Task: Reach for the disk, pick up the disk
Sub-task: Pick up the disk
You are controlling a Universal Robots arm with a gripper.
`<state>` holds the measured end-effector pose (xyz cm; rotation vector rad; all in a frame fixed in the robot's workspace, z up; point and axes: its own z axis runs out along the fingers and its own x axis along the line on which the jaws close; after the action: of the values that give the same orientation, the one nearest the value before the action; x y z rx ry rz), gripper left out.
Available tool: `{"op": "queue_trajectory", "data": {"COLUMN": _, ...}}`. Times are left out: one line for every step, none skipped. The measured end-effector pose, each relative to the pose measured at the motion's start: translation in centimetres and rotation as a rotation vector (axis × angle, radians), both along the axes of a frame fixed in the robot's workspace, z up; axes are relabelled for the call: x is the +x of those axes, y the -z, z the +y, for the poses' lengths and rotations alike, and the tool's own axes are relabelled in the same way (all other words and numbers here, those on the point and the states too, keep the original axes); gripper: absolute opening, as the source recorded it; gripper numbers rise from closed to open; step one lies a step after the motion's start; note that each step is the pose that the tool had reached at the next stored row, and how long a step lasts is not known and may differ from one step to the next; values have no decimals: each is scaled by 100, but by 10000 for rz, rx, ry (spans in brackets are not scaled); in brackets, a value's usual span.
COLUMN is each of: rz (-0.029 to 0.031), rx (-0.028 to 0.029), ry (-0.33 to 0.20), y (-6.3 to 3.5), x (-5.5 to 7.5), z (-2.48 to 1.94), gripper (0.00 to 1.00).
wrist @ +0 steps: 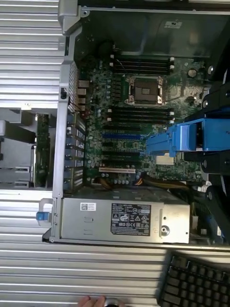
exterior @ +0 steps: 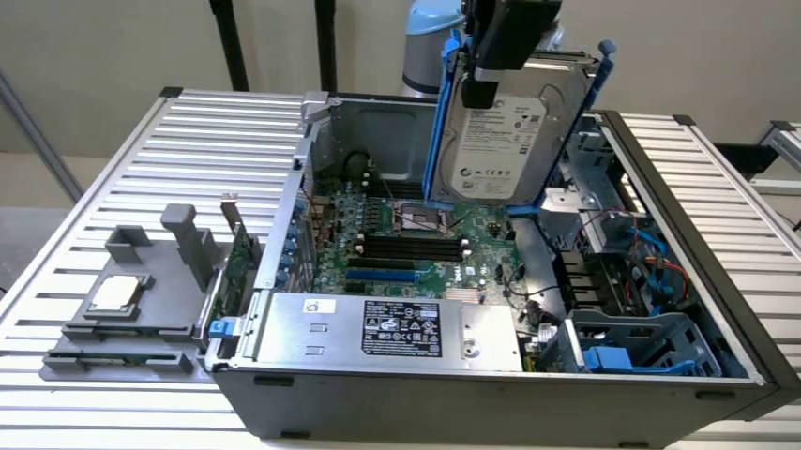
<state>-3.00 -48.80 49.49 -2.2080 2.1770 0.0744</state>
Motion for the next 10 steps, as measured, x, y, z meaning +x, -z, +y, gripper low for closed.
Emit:
{"op": "queue_trajectory", "data": {"rz": -7, "rx": 11, "ry": 1, "y": 1, "x": 43, "z": -15, "gripper": 33}}
{"op": "queue_trajectory", "data": {"rz": -14, "rx": 20, "ry": 2, "y": 1, "x": 85, "z": -29, "gripper": 33}}
{"op": "queue_trajectory", "data": {"rz": -21, "rx": 31, "ry": 0, "y": 1, "x": 132, "z": -45, "gripper": 33}}
{"op": "queue_trajectory", "data": {"rz": -26, "rx": 39, "ry": 1, "y": 1, "x": 174, "z": -60, "gripper": 33}}
{"op": "queue_trajectory", "data": {"rz": -30, "rx": 46, "ry": 2, "y": 2, "x": 218, "z": -76, "gripper": 33}}
{"op": "queue_trajectory", "data": {"rz": -33, "rx": 50, "ry": 1, "y": 2, "x": 258, "z": -91, "gripper": 33}}
{"op": "queue_trajectory", "data": {"rz": -35, "rx": 53, "ry": 0, "y": 3, "x": 301, "z": -106, "gripper": 33}}
{"op": "queue_trajectory", "data": {"rz": -38, "rx": 56, "ry": 1, "y": 4, "x": 344, "z": -123, "gripper": 33}}
{"op": "queue_trajectory", "data": {"rz": -39, "rx": 57, "ry": 1, "y": 4, "x": 387, "z": -140, "gripper": 33}}
{"op": "queue_trajectory", "data": {"rz": -40, "rx": 58, "ry": 0, "y": 5, "x": 428, "z": -158, "gripper": 33}}
